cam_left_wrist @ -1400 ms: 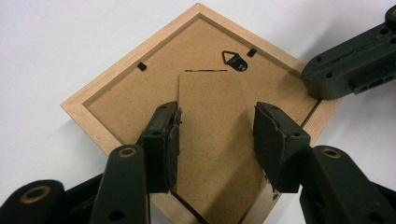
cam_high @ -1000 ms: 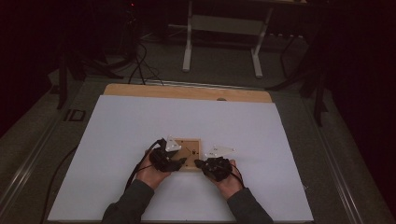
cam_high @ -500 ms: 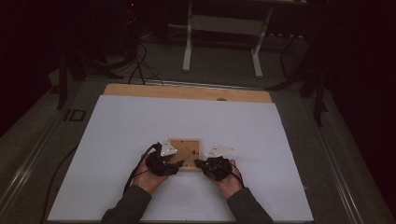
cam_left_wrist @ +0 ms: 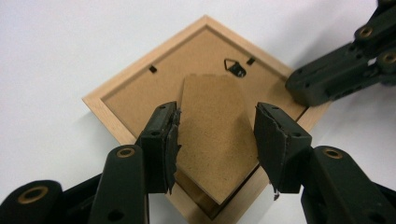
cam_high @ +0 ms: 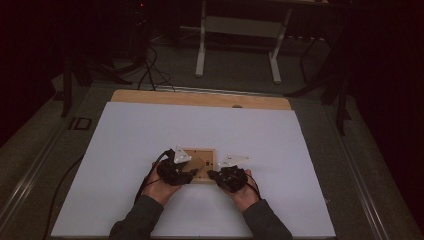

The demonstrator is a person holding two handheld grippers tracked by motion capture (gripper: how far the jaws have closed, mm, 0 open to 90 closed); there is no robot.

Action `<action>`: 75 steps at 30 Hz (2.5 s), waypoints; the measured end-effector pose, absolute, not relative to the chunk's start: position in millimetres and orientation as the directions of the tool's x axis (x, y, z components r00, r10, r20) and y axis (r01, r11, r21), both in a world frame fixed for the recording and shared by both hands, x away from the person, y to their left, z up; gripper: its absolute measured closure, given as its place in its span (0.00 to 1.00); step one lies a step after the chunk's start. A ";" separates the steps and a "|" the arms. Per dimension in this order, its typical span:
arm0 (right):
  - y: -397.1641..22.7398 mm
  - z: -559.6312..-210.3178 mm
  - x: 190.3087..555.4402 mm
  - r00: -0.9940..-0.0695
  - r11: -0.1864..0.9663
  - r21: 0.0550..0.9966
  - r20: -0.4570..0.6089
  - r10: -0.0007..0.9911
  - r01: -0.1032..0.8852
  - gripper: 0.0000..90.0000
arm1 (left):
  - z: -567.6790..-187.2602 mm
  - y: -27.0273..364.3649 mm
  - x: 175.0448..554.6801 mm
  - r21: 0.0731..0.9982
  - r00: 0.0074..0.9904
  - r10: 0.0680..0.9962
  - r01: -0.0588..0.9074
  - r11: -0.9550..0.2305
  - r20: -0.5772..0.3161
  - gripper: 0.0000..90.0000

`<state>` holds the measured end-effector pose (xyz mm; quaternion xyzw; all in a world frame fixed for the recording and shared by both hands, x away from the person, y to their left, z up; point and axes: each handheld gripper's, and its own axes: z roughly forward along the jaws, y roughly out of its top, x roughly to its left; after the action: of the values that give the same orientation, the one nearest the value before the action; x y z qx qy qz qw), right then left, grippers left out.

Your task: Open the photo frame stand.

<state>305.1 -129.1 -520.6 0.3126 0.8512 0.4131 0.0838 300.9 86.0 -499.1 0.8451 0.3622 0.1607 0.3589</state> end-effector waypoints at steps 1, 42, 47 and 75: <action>-129.1 -520.6 305.1 -0.790 0.463 0.755 0.117 0.601 0.464 1.00 | -496.6 85.5 301.3 0.729 0.687 0.727 0.491 -0.477 0.012 0.57; -130.8 -521.9 305.6 -0.788 0.447 0.760 0.135 0.600 0.471 1.00 | -491.5 100.9 314.3 0.735 0.642 0.745 0.592 -0.330 -0.182 0.38; -130.9 -522.1 305.5 -0.788 0.446 0.762 0.136 0.600 0.470 1.00 | -500.8 104.2 315.9 0.704 0.636 0.731 0.635 -0.317 -0.245 0.35; -131.3 -522.6 305.3 -0.791 0.448 0.766 0.128 0.598 0.462 1.00 | -506.0 109.8 335.4 0.610 0.558 0.652 0.772 -0.181 -0.513 0.49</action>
<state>305.3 -131.3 -522.6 0.3128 0.8470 0.4223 0.0803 335.4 109.8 -506.0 0.7655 0.4649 -0.0680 0.4396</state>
